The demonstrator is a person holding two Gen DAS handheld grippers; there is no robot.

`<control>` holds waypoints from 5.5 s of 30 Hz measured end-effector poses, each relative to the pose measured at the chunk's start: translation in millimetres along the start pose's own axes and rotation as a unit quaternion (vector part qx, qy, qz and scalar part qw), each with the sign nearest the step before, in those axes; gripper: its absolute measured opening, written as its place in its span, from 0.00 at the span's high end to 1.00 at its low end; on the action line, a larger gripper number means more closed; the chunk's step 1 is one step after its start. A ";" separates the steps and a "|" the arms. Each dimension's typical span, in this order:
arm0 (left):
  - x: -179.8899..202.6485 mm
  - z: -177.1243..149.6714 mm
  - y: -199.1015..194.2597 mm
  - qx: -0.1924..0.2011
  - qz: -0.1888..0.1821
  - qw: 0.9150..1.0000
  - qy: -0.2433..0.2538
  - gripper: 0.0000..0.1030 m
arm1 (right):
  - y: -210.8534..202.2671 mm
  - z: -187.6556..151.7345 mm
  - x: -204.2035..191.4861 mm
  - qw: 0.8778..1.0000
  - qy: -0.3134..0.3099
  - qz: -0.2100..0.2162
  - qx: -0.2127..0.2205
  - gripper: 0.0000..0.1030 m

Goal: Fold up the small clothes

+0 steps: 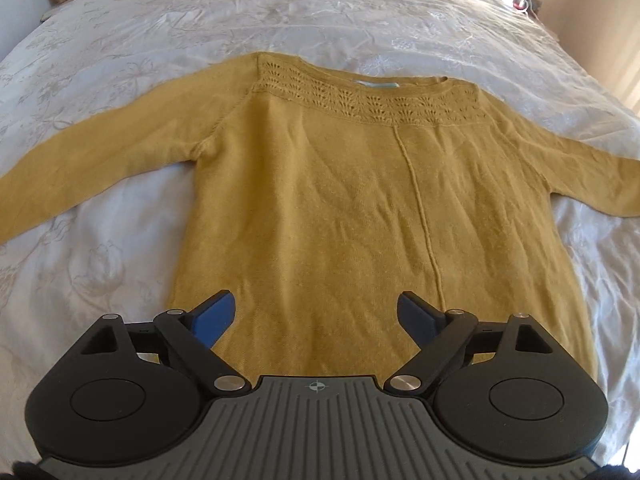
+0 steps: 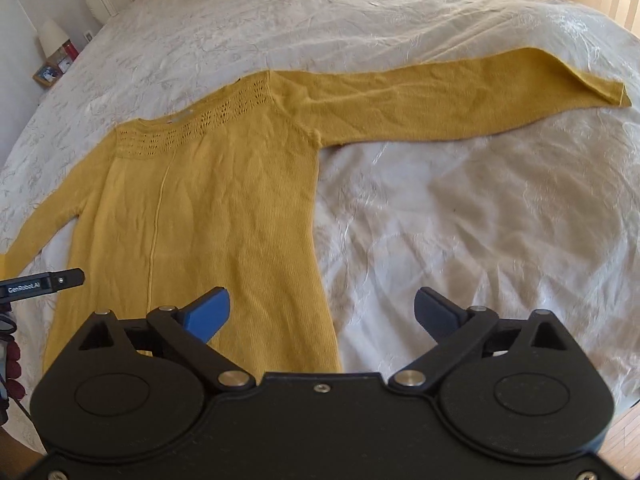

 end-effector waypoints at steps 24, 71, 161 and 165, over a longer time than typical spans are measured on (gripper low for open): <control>32.1 -22.4 64.9 -0.140 0.098 0.977 -0.125 0.00 | 9.7 151.2 213.5 0.995 -0.083 -0.045 0.035 0.05; 158.0 23.7 -41.6 -0.025 0.050 0.996 -0.071 0.02 | -9.9 180.6 342.3 0.999 -0.006 -0.028 0.032 0.19; 20.0 146.4 136.4 0.034 -0.082 0.996 0.030 0.07 | 168.2 52.6 -57.7 0.989 -0.087 0.076 -0.088 0.00; 11.2 154.7 121.5 0.079 -0.090 0.993 -0.008 0.17 | 168.6 52.7 -57.6 0.989 -0.088 0.077 -0.089 0.00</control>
Point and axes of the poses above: each gripper's, at about its wrist camera, not at the fingertips, and y roughly the way its jaws point, x to its right, z to its top, the point moved 3 cm from there along y, roughly the way its jaws point, and after that the axes turned 9 degrees about z, right-handed, at the moved point
